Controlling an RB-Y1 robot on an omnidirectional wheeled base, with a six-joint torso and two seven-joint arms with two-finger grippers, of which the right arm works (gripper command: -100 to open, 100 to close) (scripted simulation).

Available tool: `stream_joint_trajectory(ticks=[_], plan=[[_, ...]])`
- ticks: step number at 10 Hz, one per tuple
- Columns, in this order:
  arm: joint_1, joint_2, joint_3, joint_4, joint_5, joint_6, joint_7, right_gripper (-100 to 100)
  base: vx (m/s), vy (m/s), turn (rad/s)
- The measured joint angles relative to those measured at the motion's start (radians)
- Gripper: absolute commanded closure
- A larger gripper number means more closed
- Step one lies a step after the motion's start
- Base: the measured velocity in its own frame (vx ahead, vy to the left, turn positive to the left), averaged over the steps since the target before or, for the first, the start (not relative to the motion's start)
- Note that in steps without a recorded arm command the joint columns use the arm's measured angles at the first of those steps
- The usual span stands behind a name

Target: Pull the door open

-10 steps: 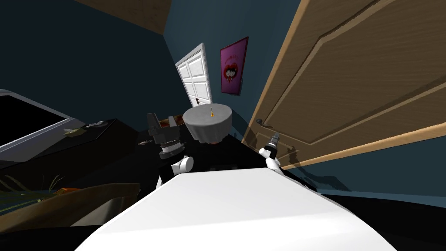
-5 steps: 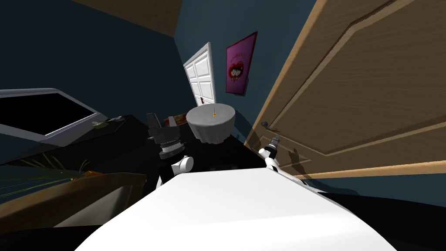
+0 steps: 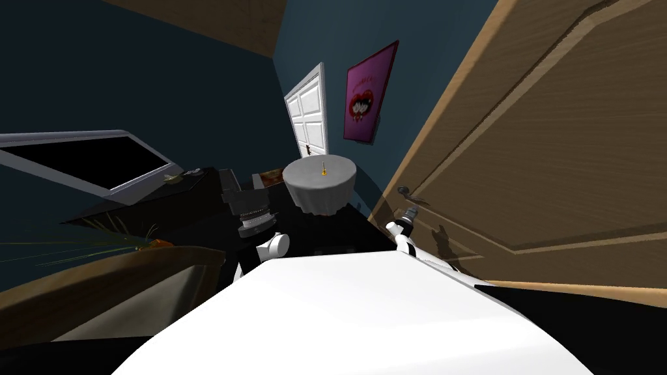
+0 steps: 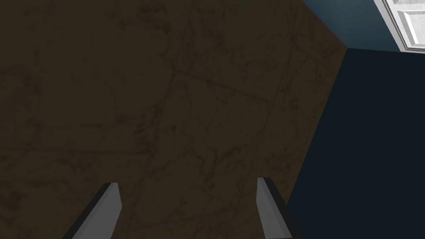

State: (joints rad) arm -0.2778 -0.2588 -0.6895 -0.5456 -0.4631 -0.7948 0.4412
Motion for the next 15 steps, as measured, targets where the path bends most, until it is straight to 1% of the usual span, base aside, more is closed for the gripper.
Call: stream_joint_trajectory(ticks=[2,3,5,6,7,9,11,12,13,14,15], plan=[[-0.022,-0.001,-0.023,0.048,-0.014,-0.006,0.015,-100,0.086,-0.071,0.126],[-0.024,0.002,-0.034,0.054,-0.021,-0.003,0.024,-100,0.061,-0.05,0.067],[-0.037,-0.003,-0.043,0.085,-0.026,-0.008,0.028,-100,0.047,-0.019,0.081],[-0.049,-0.011,-0.047,0.118,-0.028,-0.017,0.027,-100,0.028,-0.01,0.026],[-0.051,-0.011,-0.048,0.122,-0.029,-0.02,0.026,-100,-0.013,0.019,0.206],[-0.053,-0.006,-0.056,0.12,-0.012,-0.019,0.022,-100,-0.01,0.044,0.261],[-0.06,0.0,-0.068,0.128,0.013,-0.023,0.013,-100,0.042,0.013,0.257],[-0.062,0.007,-0.077,0.125,0.03,-0.023,0.01,-100,0.067,-0.028,0.35],[-0.056,0.024,-0.091,0.098,0.049,-0.012,0.011,-100,0.057,-0.078,0.166],[-0.06,0.031,-0.101,0.093,0.067,-0.007,0.01,-100,0.032,-0.098,0.116],[-0.062,0.036,-0.109,0.094,0.084,-0.009,0.005,-100,0.026,-0.123,0.098]])
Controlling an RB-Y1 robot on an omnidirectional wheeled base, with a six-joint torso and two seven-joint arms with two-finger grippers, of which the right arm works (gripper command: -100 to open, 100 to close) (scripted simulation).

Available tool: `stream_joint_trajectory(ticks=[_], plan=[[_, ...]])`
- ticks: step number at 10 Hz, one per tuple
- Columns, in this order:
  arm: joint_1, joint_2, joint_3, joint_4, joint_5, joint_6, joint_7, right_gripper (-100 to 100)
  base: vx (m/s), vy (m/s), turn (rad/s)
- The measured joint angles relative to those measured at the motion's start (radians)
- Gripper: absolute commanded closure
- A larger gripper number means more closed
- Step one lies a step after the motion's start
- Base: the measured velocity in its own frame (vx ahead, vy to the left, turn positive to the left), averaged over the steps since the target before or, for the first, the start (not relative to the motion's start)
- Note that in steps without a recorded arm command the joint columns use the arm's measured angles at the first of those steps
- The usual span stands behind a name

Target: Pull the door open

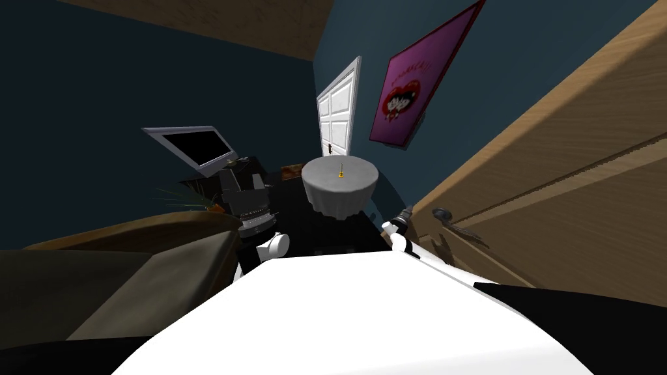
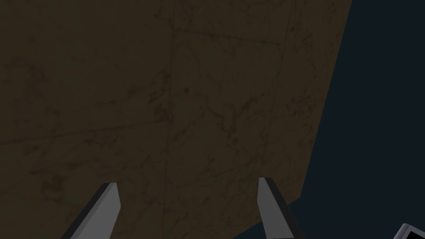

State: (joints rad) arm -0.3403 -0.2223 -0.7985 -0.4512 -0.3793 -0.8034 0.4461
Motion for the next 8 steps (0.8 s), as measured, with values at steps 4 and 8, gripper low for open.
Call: stream_joint_trajectory(ticks=[4,8], plan=[[-0.002,0.038,-0.043,-0.031,0.079,0.011,-0.016,-100,0.015,-0.173,-0.086],[-0.012,0.057,-0.076,-0.033,0.141,0.013,-0.03,-100,0.088,-0.144,-0.371]])
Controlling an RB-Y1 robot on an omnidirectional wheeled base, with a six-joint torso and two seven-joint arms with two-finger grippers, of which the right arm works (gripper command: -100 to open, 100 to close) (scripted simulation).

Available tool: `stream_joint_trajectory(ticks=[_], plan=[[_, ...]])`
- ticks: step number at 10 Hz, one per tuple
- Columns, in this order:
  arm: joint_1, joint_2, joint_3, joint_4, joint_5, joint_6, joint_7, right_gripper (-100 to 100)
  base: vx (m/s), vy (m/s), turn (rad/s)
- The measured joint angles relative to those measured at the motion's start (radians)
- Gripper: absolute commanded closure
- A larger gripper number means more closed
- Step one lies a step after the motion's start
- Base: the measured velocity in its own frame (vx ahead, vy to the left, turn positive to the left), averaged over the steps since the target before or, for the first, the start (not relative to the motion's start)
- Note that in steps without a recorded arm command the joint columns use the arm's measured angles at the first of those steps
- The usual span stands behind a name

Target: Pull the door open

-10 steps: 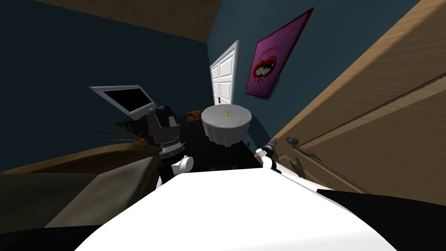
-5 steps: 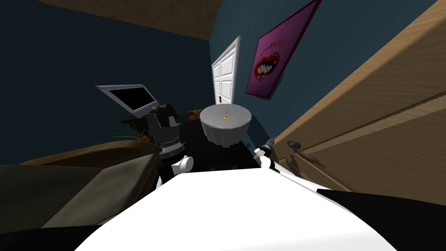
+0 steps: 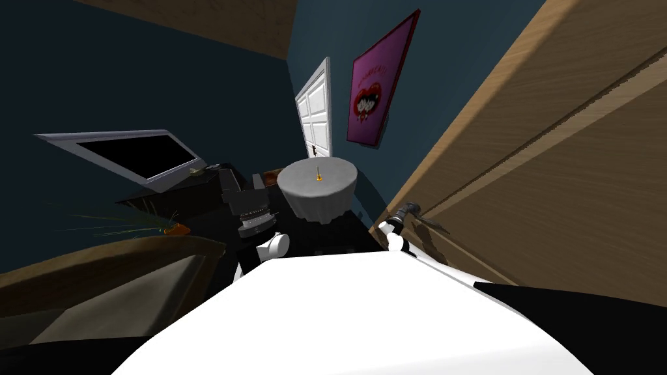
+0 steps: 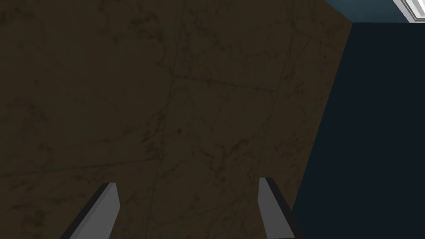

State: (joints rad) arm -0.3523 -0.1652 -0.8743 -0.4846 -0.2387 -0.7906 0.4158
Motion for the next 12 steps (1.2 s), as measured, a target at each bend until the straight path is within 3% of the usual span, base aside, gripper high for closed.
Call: stream_joint_trajectory(ticks=[3,4,5,10,12], plan=[[-0.003,0.012,-0.014,-0.008,0.025,0.003,-0.004,-100,0.148,-0.094,-0.366],[-0.002,0.016,-0.017,-0.013,0.03,0.006,-0.004,-100,0.071,-0.035,-0.04],[-0.001,0.016,-0.017,-0.014,0.03,0.006,-0.004,100,-0.01,0.004,0.044],[-0.001,0.018,-0.016,-0.012,0.03,0.008,-0.005,100,-0.012,0.006,0.003],[0.001,0.012,-0.018,-0.012,0.028,0.007,-0.007,100,-0.103,0.02,0.203]])
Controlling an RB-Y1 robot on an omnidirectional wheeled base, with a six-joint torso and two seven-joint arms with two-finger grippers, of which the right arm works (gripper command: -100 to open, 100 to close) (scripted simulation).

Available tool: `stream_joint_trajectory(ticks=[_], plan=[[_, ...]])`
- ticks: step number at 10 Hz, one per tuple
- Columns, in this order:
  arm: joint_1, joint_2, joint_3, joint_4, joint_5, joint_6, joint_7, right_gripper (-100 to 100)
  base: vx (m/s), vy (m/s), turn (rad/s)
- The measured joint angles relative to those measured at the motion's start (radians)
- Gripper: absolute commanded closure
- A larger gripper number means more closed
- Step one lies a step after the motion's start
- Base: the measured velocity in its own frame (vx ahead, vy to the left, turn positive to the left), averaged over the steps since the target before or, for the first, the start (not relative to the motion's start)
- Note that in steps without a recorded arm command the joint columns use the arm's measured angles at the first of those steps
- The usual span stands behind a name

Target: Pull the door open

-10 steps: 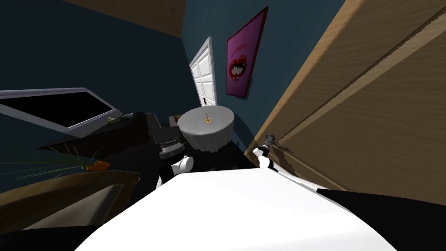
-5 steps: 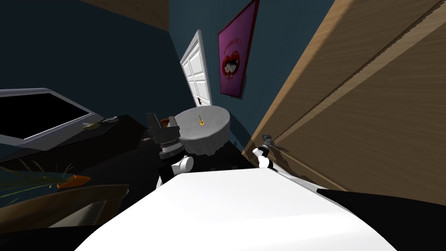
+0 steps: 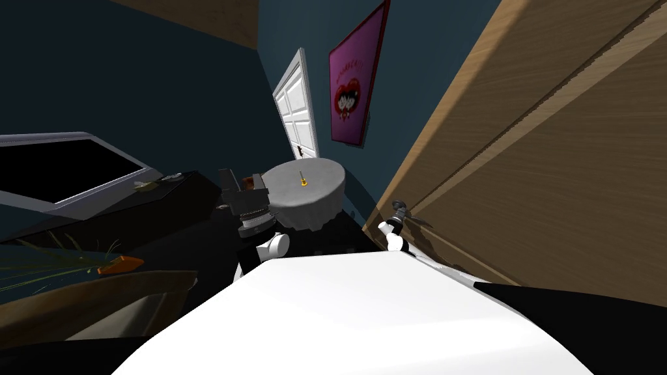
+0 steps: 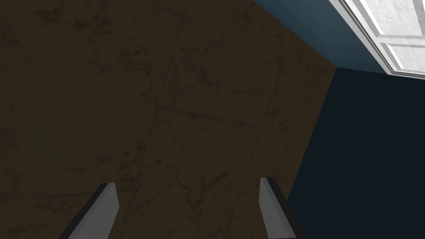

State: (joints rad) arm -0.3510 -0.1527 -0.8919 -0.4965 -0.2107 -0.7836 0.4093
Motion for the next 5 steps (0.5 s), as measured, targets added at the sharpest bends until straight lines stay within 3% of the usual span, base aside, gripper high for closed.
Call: stream_joint_trajectory(ticks=[1,2,3,5], plan=[[-0.002,-0.008,0.001,0.011,-0.001,-0.006,-0.003,100,-0.118,0.033,0.17],[0.007,0.001,0.002,-0.01,-0.001,0.002,-0.002,100,-0.098,0.054,0.168],[0.001,-0.015,0.005,0.026,-0.001,-0.012,-0.008,100,-0.093,0.079,0.164],[0.015,-0.014,0.007,0.003,-0.003,0.004,-0.012,100,-0.073,0.046,0.164]])
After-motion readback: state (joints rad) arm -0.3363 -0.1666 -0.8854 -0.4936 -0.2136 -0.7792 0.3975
